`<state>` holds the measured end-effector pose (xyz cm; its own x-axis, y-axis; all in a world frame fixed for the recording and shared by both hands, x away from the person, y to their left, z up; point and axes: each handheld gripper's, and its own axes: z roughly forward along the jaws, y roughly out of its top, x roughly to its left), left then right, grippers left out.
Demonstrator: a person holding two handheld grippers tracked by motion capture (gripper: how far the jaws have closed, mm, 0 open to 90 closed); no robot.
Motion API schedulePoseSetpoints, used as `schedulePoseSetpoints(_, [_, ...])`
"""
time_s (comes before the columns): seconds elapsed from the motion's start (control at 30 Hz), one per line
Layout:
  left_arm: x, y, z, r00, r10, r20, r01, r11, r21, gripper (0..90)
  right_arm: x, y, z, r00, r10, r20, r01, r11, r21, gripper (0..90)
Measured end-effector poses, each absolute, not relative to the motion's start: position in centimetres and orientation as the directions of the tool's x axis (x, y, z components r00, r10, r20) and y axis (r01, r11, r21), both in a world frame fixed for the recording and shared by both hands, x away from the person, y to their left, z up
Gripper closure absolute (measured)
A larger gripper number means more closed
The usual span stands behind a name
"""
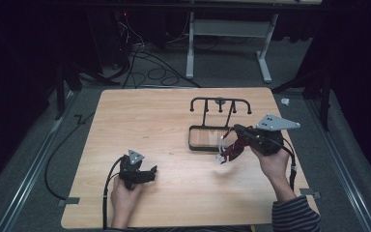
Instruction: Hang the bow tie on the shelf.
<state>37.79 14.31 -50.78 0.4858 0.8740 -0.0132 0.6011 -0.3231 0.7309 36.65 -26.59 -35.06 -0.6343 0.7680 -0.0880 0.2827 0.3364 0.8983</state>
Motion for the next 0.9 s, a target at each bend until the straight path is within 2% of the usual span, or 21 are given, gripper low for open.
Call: schedulePoseSetpoints(0.9, [37.8, 14.3, -50.8, 0.486, 0.874, -0.013, 0.601, -0.324, 0.731, 17.2, 40.1, -24.5, -34.1, -0.640, 0.764, -0.080, 0.288, 0.335, 0.897, 90.0])
